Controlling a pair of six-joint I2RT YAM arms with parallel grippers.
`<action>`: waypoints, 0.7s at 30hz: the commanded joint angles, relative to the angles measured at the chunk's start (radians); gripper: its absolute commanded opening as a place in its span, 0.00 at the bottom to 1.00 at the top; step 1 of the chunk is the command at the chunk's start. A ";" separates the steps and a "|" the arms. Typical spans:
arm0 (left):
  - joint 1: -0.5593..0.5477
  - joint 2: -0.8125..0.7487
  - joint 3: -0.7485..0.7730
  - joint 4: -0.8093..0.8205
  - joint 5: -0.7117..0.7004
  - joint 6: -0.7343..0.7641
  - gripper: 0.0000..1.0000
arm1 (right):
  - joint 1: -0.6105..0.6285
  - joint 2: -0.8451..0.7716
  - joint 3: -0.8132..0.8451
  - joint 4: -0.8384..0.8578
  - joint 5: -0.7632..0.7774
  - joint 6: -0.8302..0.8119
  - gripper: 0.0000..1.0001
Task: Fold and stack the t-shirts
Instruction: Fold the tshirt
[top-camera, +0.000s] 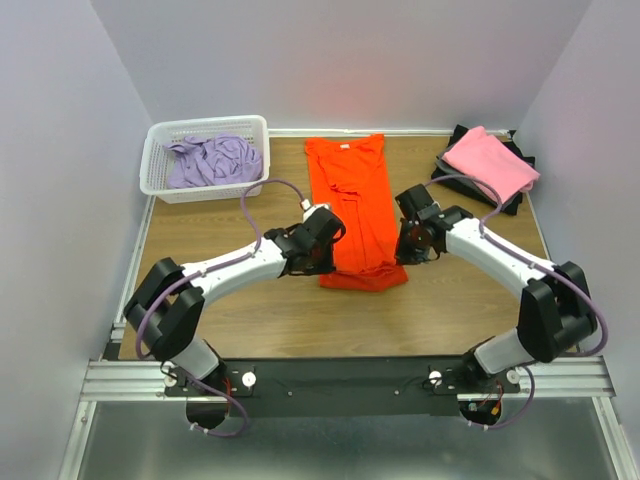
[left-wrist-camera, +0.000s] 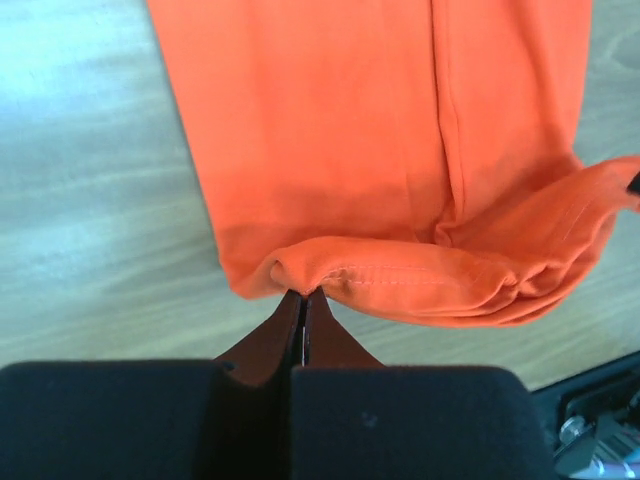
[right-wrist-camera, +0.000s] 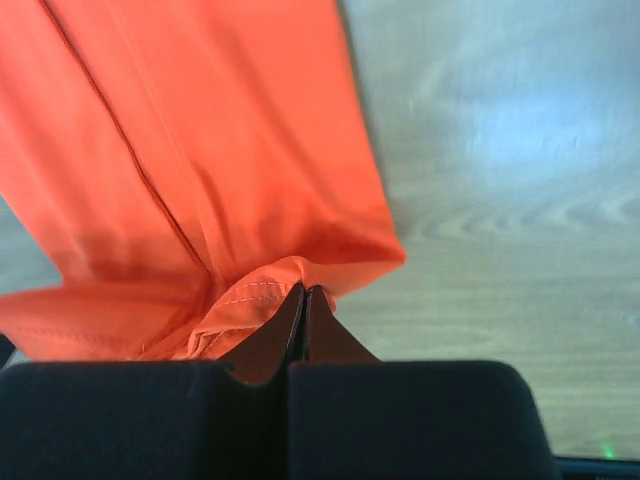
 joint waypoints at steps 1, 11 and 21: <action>0.059 0.049 0.077 0.000 -0.021 0.091 0.00 | -0.028 0.076 0.091 0.040 0.092 0.011 0.01; 0.197 0.224 0.284 -0.025 0.005 0.235 0.00 | -0.102 0.341 0.357 0.052 0.090 -0.032 0.01; 0.312 0.419 0.506 -0.023 0.098 0.324 0.00 | -0.162 0.544 0.581 0.051 0.063 -0.078 0.01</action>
